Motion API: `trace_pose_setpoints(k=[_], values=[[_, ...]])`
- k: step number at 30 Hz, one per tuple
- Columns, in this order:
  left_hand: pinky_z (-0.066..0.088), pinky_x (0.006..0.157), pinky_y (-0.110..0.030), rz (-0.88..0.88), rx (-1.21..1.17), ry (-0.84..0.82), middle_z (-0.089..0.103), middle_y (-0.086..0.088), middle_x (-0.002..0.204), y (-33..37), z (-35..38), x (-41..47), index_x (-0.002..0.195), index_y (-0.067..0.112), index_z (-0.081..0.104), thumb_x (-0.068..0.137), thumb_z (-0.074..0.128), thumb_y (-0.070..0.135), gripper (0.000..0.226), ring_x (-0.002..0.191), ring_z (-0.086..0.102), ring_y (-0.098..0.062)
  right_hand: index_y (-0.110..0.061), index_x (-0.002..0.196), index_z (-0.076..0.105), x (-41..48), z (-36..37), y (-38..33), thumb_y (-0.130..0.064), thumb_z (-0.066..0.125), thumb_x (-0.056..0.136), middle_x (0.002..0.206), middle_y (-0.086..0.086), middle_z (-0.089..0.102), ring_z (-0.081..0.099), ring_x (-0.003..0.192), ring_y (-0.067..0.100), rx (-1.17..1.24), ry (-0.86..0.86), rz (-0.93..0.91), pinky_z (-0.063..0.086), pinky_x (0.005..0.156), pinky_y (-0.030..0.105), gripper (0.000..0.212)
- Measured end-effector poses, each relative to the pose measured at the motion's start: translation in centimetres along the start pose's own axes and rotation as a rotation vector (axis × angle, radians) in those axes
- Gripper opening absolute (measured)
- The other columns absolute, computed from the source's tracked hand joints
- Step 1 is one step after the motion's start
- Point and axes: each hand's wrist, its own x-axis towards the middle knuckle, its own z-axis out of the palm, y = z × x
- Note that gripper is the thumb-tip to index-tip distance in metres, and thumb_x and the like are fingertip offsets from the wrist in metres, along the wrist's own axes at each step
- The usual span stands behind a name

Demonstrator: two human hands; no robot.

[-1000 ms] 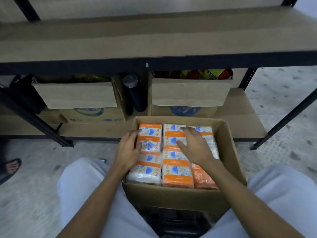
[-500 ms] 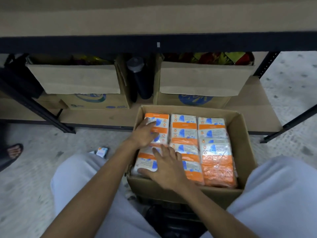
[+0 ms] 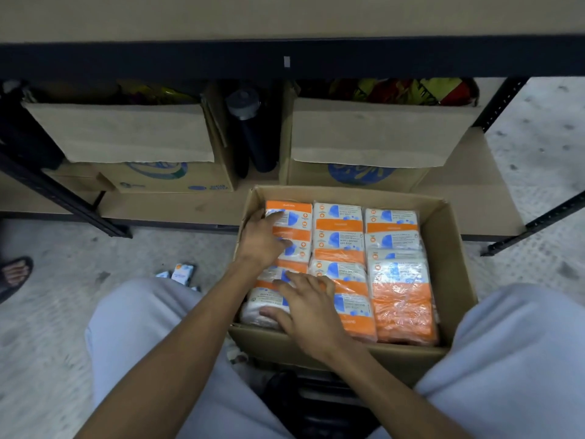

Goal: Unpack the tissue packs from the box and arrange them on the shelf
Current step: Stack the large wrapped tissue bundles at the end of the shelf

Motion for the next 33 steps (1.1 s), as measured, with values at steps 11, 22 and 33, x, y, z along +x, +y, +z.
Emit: trace_pose_setpoints(k=[11, 22, 33], values=[[0.030, 0.097, -0.011, -0.018, -0.120, 0.087, 0.053, -0.005, 0.134, 0.8, -0.5, 0.2, 0.120, 0.014, 0.067, 0.064, 0.085, 0.018, 0.059, 0.121, 0.052, -0.016, -0.027, 0.113, 0.069, -0.9, -0.3, 0.2, -0.051, 0.033, 0.097, 0.111, -0.003, 0.072, 0.067, 0.102, 0.013, 0.064, 0.306, -0.146, 0.045, 0.098, 0.049, 0.047], [0.054, 0.091, -0.030, -0.133, -0.511, -0.001, 0.064, 0.008, 0.123, 2.4, -2.1, -0.8, 0.103, 0.026, 0.073, 0.071, 0.076, 0.006, 0.037, 0.103, 0.064, -0.012, -0.005, 0.109, 0.071, -1.5, -4.5, 1.6, -0.010, 0.060, 0.091, 0.108, 0.007, 0.072, 0.068, 0.099, 0.015, 0.374, 0.498, -0.397, 0.055, 0.086, 0.030, 0.022], [0.029, 0.102, -0.007, 0.104, -0.803, -0.152, 0.064, 0.035, 0.107, 0.6, -3.3, -5.3, 0.100, 0.023, 0.073, 0.093, 0.047, -0.001, 0.036, 0.117, 0.050, 0.010, -0.013, 0.107, 0.063, -3.2, -10.1, 4.2, -0.028, 0.040, 0.103, 0.098, 0.009, 0.073, 0.064, 0.094, 0.012, 0.224, 0.602, -0.548, 0.044, 0.093, 0.010, 0.028]])
